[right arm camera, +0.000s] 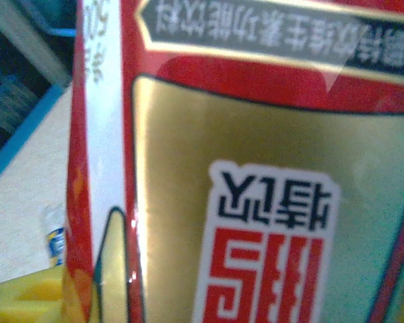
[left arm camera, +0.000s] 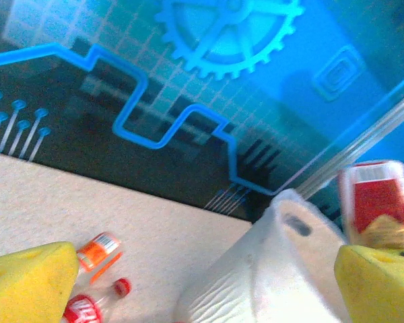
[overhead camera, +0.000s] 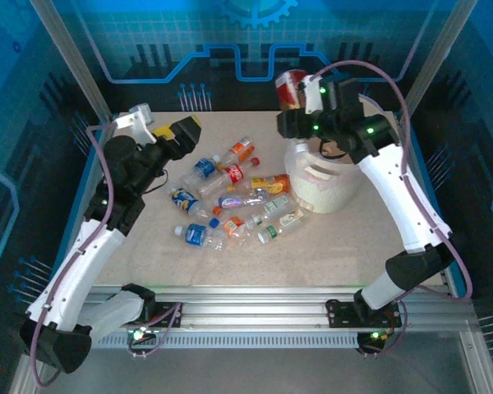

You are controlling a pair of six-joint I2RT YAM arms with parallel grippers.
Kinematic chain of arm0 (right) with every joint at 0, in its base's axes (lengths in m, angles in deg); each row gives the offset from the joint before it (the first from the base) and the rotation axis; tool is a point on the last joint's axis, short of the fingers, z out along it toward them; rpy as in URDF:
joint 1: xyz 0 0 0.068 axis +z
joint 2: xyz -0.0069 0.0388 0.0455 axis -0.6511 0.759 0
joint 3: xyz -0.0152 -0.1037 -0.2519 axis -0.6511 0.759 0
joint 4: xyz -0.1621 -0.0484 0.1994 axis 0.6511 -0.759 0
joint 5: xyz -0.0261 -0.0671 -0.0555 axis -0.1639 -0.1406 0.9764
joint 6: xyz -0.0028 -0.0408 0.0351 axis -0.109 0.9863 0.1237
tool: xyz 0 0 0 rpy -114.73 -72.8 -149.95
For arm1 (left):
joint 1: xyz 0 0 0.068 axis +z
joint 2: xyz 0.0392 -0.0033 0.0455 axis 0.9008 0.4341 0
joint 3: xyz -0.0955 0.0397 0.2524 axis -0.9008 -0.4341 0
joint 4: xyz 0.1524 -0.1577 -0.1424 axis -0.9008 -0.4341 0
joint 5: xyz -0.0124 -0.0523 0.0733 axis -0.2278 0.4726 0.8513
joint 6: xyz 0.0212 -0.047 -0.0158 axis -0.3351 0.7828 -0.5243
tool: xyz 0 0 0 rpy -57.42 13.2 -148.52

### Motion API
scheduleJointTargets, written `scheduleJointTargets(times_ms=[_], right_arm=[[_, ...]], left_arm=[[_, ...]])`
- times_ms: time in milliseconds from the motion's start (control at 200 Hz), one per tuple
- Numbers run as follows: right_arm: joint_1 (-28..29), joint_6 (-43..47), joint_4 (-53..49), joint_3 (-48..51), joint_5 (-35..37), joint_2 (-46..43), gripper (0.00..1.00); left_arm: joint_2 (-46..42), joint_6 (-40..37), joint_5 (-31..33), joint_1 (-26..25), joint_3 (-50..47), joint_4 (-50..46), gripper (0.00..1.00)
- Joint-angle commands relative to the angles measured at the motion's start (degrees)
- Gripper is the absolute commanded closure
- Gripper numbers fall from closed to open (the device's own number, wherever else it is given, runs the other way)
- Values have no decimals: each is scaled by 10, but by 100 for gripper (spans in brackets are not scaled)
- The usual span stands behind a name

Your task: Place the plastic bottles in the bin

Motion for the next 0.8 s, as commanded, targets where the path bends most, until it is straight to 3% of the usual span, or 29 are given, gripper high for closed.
scheduleJointTargets(times_ms=[0,380,790], right_arm=[[-38,12,-43,-19,69,-8,56],[-87,38,-64,-22,185,36,55],[-89,47,-74,-9,224,118,54]], left_arm=[[-6,-22,31,1,-12,-27,1],[-4,-7,37,14,-49,-28,1],[-4,0,38,30,-67,-41,1]])
